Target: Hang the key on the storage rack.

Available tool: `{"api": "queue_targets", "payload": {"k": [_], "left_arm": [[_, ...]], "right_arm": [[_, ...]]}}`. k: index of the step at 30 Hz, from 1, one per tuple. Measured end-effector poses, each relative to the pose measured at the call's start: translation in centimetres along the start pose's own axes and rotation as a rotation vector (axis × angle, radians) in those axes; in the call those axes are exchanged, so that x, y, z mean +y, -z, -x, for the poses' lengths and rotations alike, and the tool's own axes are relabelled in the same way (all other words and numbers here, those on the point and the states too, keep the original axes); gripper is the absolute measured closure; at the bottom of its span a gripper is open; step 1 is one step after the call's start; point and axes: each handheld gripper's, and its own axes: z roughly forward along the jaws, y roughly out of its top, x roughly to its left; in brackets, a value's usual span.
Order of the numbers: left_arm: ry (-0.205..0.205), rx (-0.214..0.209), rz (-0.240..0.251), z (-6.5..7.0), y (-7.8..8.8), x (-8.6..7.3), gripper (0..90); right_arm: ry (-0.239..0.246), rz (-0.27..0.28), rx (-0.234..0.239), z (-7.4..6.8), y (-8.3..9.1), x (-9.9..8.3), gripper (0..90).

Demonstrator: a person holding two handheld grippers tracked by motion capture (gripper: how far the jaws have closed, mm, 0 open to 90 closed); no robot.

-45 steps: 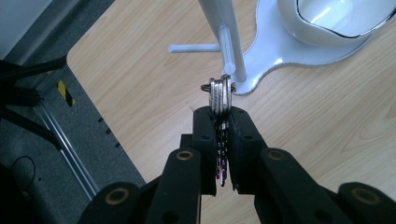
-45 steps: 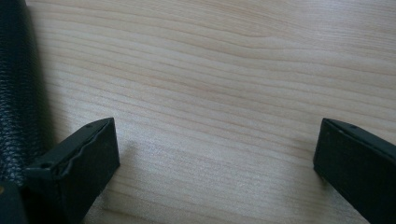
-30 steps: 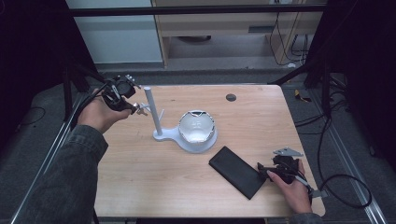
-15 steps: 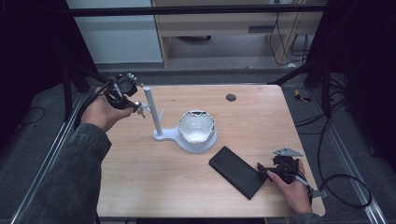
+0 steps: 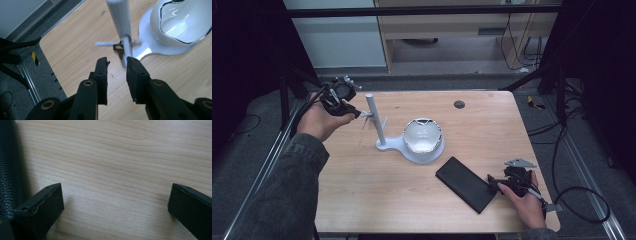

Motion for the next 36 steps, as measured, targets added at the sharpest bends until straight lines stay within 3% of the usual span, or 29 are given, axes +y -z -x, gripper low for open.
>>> {"api": "queue_targets", "payload": {"k": [6,15,22,33,36], "left_arm": [[0.000,-0.010,0.059,0.9,1.5,-0.7,63.0],[-0.033,-0.021,0.075,2.3,2.0,-0.7,57.3],[-0.070,-0.045,0.099,4.9,1.4,-0.3,46.9],[-0.118,-0.130,0.132,9.0,-1.0,-0.6,37.6],[-0.138,-0.169,0.144,10.8,-2.4,-0.8,37.3]], "right_arm": [[0.000,0.000,0.000,0.0,0.0,0.0,0.6],[-0.001,0.000,0.000,0.0,0.0,0.0,0.6],[-0.004,0.001,0.001,0.0,0.0,0.0,0.5],[-0.002,-0.002,0.000,0.0,0.0,0.0,0.6],[-0.010,0.006,0.028,0.1,0.3,0.3,7.0]]}}
